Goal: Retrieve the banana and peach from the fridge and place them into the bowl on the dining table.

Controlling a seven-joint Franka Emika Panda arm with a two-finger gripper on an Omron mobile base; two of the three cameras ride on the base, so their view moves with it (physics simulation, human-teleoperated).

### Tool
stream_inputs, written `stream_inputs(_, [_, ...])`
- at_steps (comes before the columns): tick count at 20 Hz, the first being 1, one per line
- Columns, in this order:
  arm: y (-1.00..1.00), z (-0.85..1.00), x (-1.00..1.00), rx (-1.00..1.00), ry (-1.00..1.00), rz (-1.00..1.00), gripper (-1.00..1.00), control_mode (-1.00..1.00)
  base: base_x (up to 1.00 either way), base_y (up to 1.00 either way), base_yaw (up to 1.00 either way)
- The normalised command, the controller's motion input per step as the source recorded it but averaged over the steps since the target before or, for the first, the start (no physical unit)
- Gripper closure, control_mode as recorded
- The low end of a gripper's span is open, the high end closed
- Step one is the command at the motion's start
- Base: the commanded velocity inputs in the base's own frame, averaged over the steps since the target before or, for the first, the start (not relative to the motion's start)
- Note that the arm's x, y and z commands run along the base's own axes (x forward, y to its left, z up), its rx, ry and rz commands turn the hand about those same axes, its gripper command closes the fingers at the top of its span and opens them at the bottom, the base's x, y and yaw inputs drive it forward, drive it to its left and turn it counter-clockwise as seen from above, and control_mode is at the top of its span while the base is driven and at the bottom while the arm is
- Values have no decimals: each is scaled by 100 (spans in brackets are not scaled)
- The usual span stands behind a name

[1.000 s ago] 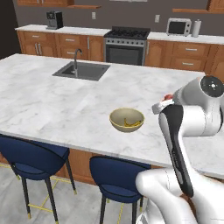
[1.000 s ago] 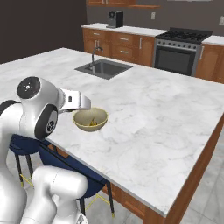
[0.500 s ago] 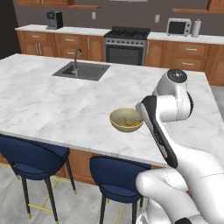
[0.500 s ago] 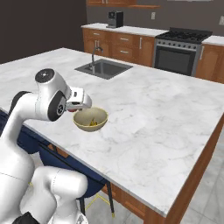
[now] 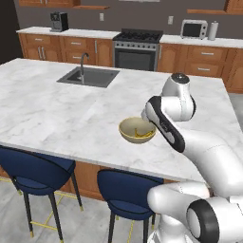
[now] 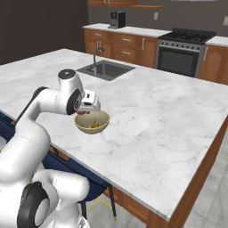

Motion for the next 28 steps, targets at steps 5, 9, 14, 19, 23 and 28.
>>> stream_inputs(5, [0,-51,58,0,2,0,100,-100,0,0,0])
stream_inputs(9, [0,-46,57,0,2,0,100,-100,0,0,0])
stream_inputs(14, [1,-44,56,0,4,0,100,-100,0,0,0])
stream_inputs(19, [8,-40,56,0,7,0,100,-100,0,0,0])
stream_inputs(23, [12,-35,56,0,7,0,100,-100,0,0,0])
stream_inputs(28, [11,-32,57,0,6,0,100,-100,0,0,0])
